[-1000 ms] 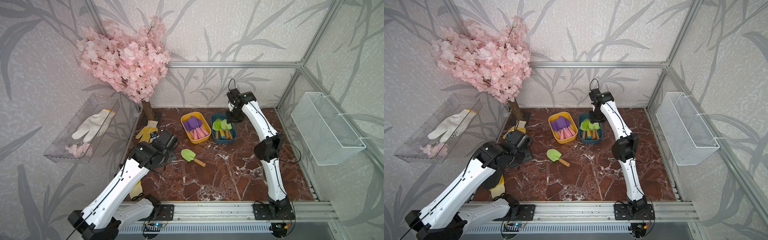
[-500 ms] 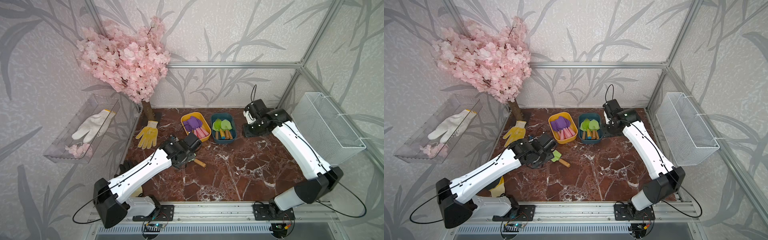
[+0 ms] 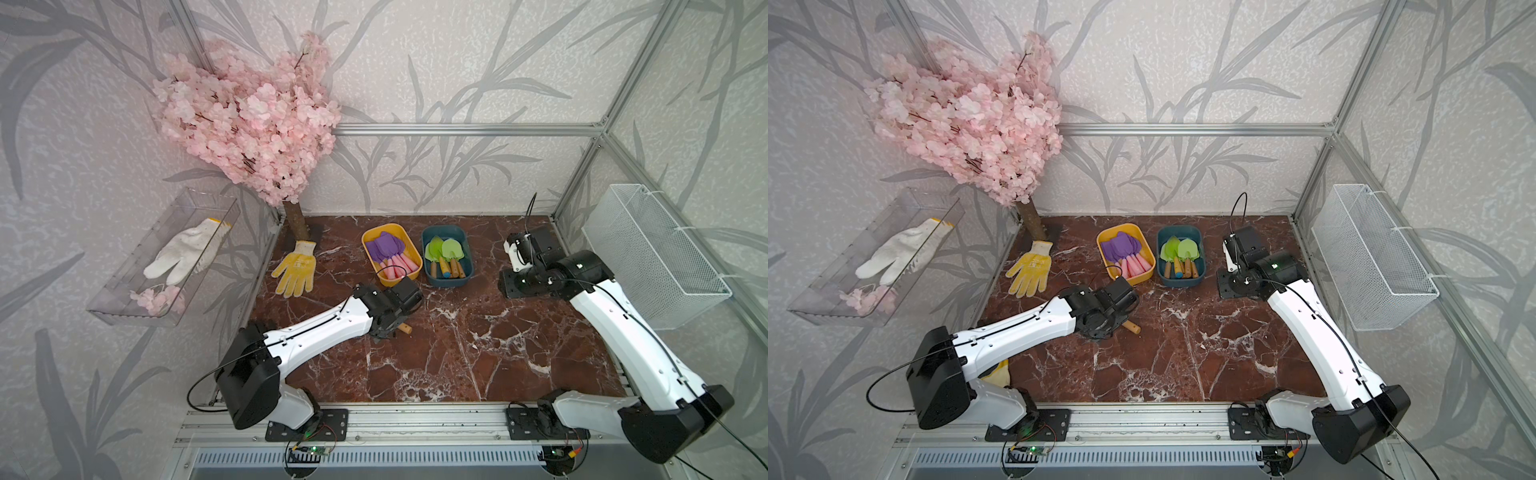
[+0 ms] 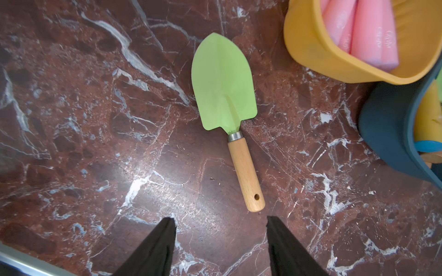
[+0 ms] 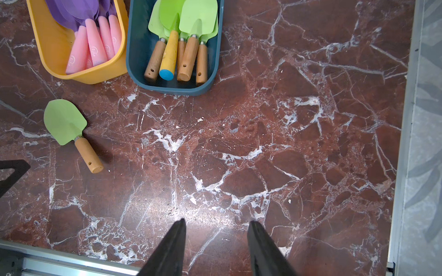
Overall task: Sort the small shovels by color and place them into the storage box
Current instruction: Pick up the shovel from the center of the board.
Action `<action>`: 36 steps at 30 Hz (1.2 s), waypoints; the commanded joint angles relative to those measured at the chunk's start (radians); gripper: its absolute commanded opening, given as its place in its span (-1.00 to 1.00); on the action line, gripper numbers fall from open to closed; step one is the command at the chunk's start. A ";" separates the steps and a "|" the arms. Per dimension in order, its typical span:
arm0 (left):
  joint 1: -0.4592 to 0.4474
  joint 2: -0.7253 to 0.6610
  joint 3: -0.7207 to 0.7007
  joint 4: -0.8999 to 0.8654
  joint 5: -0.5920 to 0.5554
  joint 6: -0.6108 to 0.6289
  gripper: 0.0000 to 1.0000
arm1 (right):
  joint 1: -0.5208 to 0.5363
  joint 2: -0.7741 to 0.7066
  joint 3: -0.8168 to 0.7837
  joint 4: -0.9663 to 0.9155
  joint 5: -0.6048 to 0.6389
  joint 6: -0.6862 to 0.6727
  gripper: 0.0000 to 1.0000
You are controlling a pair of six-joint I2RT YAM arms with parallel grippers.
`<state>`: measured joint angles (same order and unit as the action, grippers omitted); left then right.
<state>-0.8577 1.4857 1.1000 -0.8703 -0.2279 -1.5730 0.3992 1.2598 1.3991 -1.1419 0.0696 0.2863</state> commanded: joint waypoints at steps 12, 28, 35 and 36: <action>-0.003 0.126 -0.029 0.208 0.097 -0.165 0.29 | -0.005 -0.023 -0.030 0.015 0.010 -0.005 -0.07; 0.005 0.194 -0.074 0.313 0.165 -0.224 0.29 | -0.005 -0.026 -0.062 0.025 0.014 -0.015 -0.06; 0.015 0.220 -0.071 0.313 0.185 -0.220 0.26 | -0.005 -0.029 -0.079 0.031 0.009 -0.013 -0.06; 0.017 0.223 -0.074 0.318 0.188 -0.220 0.26 | -0.006 -0.027 -0.080 0.032 0.007 -0.013 -0.06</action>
<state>-0.8478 1.6905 1.0359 -0.5446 -0.0505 -1.7844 0.3988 1.2526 1.3281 -1.1233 0.0704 0.2790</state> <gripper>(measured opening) 0.631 0.470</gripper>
